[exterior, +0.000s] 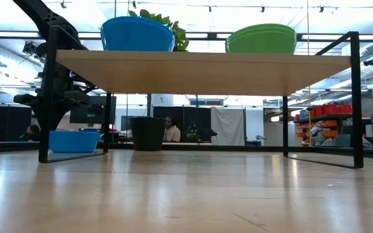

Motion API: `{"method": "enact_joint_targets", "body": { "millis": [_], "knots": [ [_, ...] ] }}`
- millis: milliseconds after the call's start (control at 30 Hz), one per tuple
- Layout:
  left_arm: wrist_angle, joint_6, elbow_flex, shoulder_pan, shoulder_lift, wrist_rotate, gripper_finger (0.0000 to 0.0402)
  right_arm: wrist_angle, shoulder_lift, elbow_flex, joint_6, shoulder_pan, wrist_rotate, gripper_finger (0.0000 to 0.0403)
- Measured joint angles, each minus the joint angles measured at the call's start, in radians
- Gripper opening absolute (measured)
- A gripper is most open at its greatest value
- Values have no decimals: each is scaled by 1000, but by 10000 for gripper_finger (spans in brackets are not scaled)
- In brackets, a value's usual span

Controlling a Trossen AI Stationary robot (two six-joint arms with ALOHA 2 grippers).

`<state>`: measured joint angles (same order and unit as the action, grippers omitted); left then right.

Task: Pick & Place Mini bowls
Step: Stack the blue bowl on the blue bowls on the shelf

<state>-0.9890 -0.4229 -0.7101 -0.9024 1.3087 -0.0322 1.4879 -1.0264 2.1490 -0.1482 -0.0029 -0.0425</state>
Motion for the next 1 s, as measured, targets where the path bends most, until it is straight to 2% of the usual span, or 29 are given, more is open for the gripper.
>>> {"method": "enact_joint_targets", "body": {
  "millis": [300,567,1000],
  "knots": [
    [0,0,0,0,0,0,48,0,0,0,0,0,0,21],
    [0,24,-1,0,0,0,7,0,0,0,0,0,0,21],
    [-1,43,-2,2,0,-4,3,0,0,0,0,0,0,21]
  ]
}}
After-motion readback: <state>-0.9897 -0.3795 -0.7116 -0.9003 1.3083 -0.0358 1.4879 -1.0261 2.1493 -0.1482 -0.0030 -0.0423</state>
